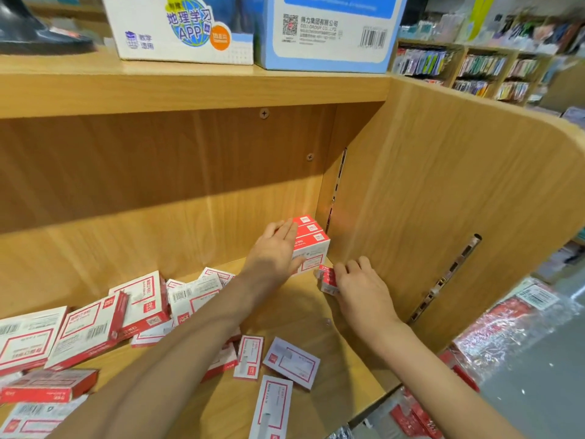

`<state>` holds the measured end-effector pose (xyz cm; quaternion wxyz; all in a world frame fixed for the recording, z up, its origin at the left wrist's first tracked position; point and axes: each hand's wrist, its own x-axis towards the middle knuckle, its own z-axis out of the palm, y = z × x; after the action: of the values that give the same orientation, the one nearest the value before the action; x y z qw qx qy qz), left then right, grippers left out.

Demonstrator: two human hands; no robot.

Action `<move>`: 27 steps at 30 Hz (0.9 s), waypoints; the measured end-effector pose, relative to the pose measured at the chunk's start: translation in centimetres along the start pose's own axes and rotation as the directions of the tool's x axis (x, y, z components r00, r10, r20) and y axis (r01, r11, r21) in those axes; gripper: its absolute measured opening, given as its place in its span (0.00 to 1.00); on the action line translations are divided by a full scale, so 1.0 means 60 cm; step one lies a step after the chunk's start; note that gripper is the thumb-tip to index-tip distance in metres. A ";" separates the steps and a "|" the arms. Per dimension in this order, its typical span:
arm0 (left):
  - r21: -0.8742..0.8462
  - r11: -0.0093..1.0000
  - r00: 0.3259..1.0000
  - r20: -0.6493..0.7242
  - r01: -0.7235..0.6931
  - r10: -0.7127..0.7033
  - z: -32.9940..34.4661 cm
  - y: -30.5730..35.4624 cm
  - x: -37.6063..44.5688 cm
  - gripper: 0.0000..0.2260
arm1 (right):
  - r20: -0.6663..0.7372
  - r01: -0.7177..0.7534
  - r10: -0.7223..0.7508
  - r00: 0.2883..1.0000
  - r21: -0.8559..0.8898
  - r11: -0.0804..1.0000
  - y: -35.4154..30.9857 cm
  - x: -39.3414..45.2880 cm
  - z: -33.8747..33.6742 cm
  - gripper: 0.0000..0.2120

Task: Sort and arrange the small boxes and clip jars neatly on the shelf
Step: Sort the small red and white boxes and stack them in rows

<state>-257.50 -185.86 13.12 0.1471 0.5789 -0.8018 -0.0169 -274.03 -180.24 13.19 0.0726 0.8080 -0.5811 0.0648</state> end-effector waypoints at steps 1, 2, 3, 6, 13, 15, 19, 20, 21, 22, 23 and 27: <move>0.025 0.999 1.000 -0.019 -0.021 0.022 -0.001 -0.009 -0.010 0.32 | -0.014 -0.014 0.014 1.000 0.014 1.000 -0.001 0.003 0.003 0.11; 0.044 0.999 0.999 -0.023 -0.028 0.029 -0.004 -0.019 -0.023 0.32 | -0.025 -0.022 0.023 0.999 0.023 0.999 -0.003 0.005 0.006 0.10; 0.053 0.998 1.000 -0.017 -0.023 0.024 -0.009 -0.030 -0.034 0.32 | -0.034 -0.029 0.030 0.999 0.029 0.999 -0.004 0.009 0.010 0.10; 0.052 0.999 1.000 -0.001 0.005 -0.005 -0.027 -0.060 -0.067 0.32 | -0.069 -0.026 0.030 0.997 0.060 0.998 -0.007 0.032 0.019 0.13; 0.007 1.000 0.999 -0.036 0.020 -0.020 -0.052 -0.072 -0.098 0.32 | -0.017 0.177 -0.176 0.984 0.114 0.978 -0.019 0.138 0.027 0.12; -0.016 0.999 0.998 -0.048 0.031 -0.032 -0.051 -0.072 -0.099 0.32 | -0.050 0.152 -0.150 0.987 0.046 0.987 -0.022 0.153 0.032 0.14; -0.040 0.998 0.997 -0.057 0.040 -0.042 -0.049 -0.073 -0.101 0.33 | -0.156 0.060 -0.058 0.986 0.008 0.998 -0.023 0.136 0.043 0.21; -0.046 0.998 0.997 -0.058 0.042 -0.044 -0.048 -0.074 -0.100 0.33 | -0.169 0.055 -0.051 0.984 0.023 0.998 -0.021 0.131 0.049 0.20; -0.051 0.998 0.997 -0.058 0.042 -0.045 -0.047 -0.075 -0.100 0.33 | -0.173 0.057 -0.046 0.984 0.055 0.997 -0.019 0.128 0.054 0.20; -0.053 0.998 0.998 -0.054 0.042 -0.044 -0.047 -0.076 -0.100 0.33 | -0.155 0.048 -0.031 0.987 0.108 0.993 -0.019 0.127 0.059 0.20; -0.050 0.998 0.998 -0.050 0.042 -0.044 -0.047 -0.077 -0.100 0.33 | -0.132 0.028 -0.006 0.991 0.164 0.986 -0.018 0.127 0.062 0.20; -0.071 0.997 0.998 -0.050 0.043 -0.046 -0.043 -0.079 -0.101 0.33 | -0.120 -0.002 0.049 0.992 0.362 0.932 -0.015 0.126 0.069 0.25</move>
<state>-250.71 -181.39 13.32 0.1875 0.5915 -0.7835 -0.0330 -270.69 -187.77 10.53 -0.0412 0.7943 -0.5638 0.2226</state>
